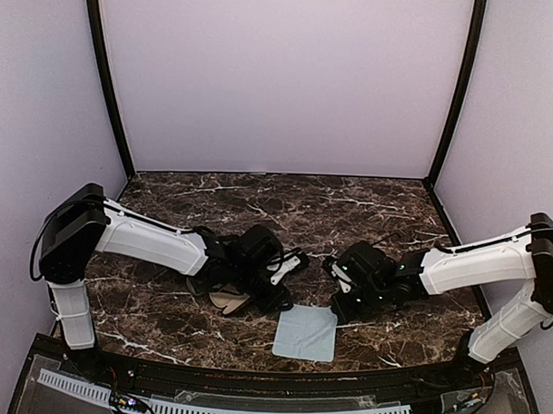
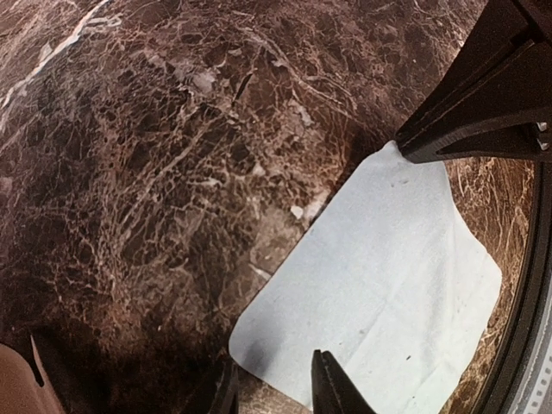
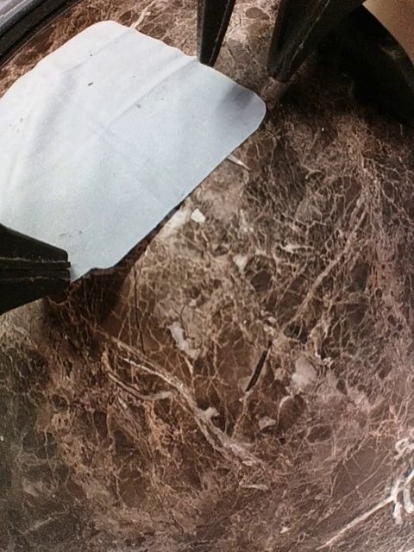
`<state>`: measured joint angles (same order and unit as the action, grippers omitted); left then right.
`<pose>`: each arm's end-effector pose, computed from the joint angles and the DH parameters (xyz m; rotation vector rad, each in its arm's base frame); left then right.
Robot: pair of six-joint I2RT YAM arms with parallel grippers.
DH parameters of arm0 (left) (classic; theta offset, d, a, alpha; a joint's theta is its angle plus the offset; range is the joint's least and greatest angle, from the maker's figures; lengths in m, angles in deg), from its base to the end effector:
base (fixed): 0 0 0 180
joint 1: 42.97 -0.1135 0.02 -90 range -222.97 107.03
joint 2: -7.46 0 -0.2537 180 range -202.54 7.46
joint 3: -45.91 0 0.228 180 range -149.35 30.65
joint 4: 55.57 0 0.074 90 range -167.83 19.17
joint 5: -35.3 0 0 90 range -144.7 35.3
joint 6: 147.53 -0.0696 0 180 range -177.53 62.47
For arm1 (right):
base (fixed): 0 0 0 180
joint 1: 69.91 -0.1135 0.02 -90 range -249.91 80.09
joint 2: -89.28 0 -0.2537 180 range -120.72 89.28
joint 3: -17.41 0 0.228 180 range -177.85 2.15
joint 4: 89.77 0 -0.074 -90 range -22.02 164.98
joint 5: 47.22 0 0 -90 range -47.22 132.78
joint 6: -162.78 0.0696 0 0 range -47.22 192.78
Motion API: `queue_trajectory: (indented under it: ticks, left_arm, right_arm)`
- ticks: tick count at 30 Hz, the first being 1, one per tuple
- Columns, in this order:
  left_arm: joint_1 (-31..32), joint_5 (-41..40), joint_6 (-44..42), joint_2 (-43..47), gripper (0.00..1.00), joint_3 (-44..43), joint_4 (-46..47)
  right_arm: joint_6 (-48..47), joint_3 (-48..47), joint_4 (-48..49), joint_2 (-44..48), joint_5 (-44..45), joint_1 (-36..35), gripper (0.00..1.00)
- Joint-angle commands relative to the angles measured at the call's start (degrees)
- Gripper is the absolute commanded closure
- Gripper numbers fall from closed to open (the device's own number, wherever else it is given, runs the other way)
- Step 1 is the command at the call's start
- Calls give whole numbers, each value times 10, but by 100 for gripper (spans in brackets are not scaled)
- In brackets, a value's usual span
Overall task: Organize the sunglasses
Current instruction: Pick up the glasses cleaning cloth from the corner of the board.
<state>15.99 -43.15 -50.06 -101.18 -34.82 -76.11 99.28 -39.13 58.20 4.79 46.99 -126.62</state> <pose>0.1927 -0.3472 0.1408 1.1915 2.2464 -0.7430 0.1518 0.2219 0.1350 -0.6713 2.5882 0.4025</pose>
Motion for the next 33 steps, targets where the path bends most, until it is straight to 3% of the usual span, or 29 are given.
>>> queue_trajectory:
  ticks: [1,19,33]
  left_arm:
    - [-5,1,-15,-12,69,-21,-40]
    - [-1,-19,-28,-56,70,-60,-68]
    - [13,-27,-27,-68,89,-64,-75]
  right_arm:
    - [-15,8,8,-3,-4,10,100]
    - [-14,16,12,4,-12,16,100]
    - [-15,17,19,2,-8,18,100]
